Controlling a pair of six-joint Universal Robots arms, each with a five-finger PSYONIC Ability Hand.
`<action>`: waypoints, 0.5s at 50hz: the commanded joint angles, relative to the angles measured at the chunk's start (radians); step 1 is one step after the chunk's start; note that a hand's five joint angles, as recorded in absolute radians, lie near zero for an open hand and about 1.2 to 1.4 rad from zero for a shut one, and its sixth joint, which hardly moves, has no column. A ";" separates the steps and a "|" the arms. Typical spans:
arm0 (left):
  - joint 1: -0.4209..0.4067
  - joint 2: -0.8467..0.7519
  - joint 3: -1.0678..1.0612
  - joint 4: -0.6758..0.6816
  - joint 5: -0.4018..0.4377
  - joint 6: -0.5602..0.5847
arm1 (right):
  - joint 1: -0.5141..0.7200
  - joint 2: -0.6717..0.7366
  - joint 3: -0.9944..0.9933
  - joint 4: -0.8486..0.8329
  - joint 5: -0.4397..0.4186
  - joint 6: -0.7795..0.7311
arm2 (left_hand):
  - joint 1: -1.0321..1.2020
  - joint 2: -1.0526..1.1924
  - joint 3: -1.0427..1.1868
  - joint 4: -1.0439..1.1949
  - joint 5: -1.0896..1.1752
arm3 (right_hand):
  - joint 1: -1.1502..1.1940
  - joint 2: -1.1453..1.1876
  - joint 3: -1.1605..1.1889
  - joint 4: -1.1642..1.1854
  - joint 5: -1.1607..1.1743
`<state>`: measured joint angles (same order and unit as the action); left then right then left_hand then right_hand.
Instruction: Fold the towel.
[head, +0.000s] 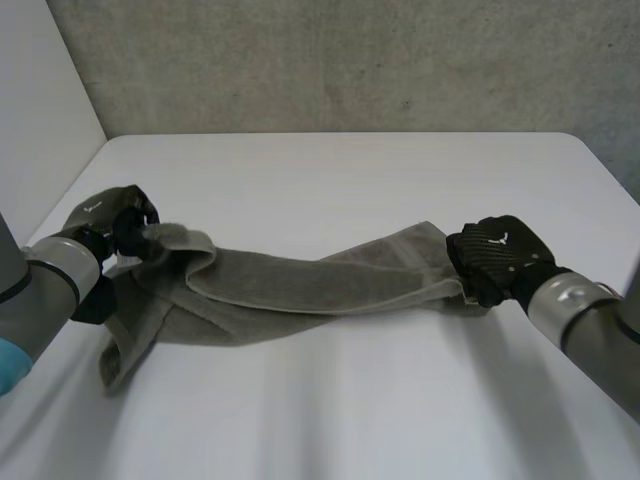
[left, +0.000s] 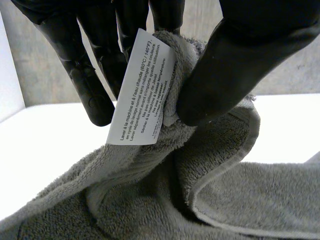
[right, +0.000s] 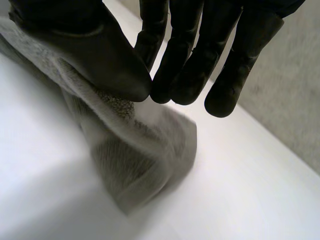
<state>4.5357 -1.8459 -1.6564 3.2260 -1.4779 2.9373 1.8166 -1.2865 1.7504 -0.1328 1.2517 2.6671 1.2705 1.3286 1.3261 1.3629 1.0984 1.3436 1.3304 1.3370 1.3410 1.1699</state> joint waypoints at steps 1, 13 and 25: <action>0.009 -0.075 0.014 0.001 -0.001 0.002 | 0.038 0.234 -0.178 0.005 0.126 -0.056 | 0.126 0.068 0.070 0.033 0.123 | 0.053 0.066 0.059 0.055 0.052; 0.013 -0.084 0.007 0.003 -0.001 0.003 | 0.046 0.146 -0.212 0.024 0.198 -0.056 | 0.126 0.068 0.070 0.033 0.123 | -0.865 -0.852 -0.858 -0.862 -0.866; 0.011 -0.084 -0.002 0.017 -0.002 0.003 | 0.044 -0.109 0.052 0.032 0.108 -0.062 | 0.126 0.068 0.070 0.033 0.123 | -1.041 -1.028 -1.035 -1.039 -1.042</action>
<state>4.5476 -1.9282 -1.6553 3.2391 -1.4795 2.9407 1.8616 -1.3116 1.6663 -0.0980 1.4193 2.6167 1.2705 1.3289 1.3261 1.3630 1.0984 0.3731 0.3768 0.3717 0.3589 0.1444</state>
